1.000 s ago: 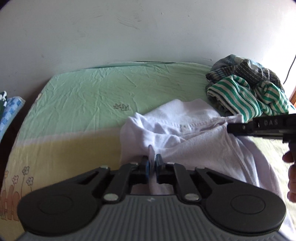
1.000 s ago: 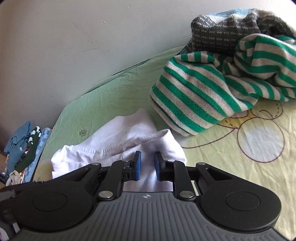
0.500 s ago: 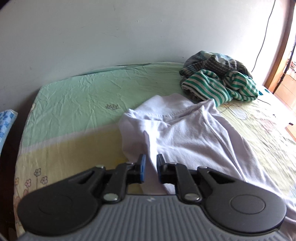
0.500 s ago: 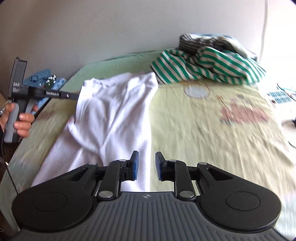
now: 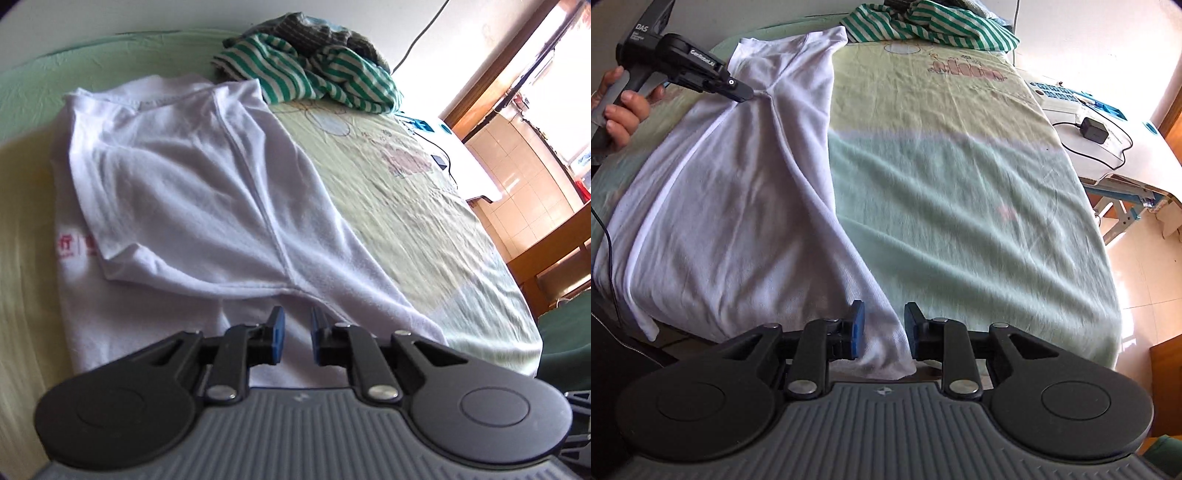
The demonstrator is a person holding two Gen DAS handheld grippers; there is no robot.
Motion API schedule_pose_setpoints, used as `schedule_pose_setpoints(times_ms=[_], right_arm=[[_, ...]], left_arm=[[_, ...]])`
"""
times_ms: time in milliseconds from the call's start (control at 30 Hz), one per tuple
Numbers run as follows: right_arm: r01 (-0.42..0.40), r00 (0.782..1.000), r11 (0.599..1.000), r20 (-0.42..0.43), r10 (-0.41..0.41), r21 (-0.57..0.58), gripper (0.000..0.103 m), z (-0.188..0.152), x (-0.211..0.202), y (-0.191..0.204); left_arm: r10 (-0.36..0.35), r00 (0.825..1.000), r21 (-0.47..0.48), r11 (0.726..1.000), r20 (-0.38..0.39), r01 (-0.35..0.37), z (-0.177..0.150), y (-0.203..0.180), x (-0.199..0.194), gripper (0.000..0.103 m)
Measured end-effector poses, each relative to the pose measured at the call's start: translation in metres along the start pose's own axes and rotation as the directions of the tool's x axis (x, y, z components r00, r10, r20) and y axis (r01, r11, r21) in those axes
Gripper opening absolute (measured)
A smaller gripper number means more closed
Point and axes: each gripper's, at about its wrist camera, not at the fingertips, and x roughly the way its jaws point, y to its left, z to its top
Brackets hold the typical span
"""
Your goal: Fold clothes
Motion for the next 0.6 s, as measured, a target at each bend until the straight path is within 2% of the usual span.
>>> schedule_pose_setpoints(times_ms=[100,233,267,300,333,500,600], right_arm=[[-0.002,0.999,1.000,0.034,0.003,-0.011,0.026,-0.008,0.001,-0.002],[-0.027,0.996,0.999,0.082,0.030,-0.041,0.026,-0.013,0.003,0.000],[-0.031,0.996,0.998,0.085,0.035,-0.048,0.022,-0.013,0.003,0.000],[-0.035,0.995,0.998,0.088,0.040,-0.056,0.010,-0.013,0.003,0.000],[-0.039,0.995,0.997,0.091,0.044,-0.063,0.005,-0.013,0.003,0.000],[-0.066,0.993,0.993,0.093,0.075,-0.096,0.002,-0.020,-0.016,0.013],[-0.099,0.989,0.989,0.097,0.110,-0.115,0.002,-0.021,-0.033,0.029]], left_arm=[[0.041,0.999,0.001,0.999,-0.023,-0.041,0.000,-0.010,0.012,0.012],[0.101,0.995,0.015,0.995,-0.008,-0.101,0.003,-0.021,0.016,0.011],[0.122,0.993,0.020,0.992,-0.003,-0.122,0.003,-0.023,0.017,0.009],[0.142,0.990,0.025,0.990,0.003,-0.142,0.003,-0.024,0.019,0.000],[0.154,0.988,0.029,0.988,0.009,-0.154,0.003,-0.025,0.020,0.000],[0.181,0.982,0.059,0.981,0.054,-0.185,0.003,-0.031,0.009,0.000],[0.173,0.981,0.093,0.979,0.083,-0.180,0.004,-0.033,-0.005,0.000]])
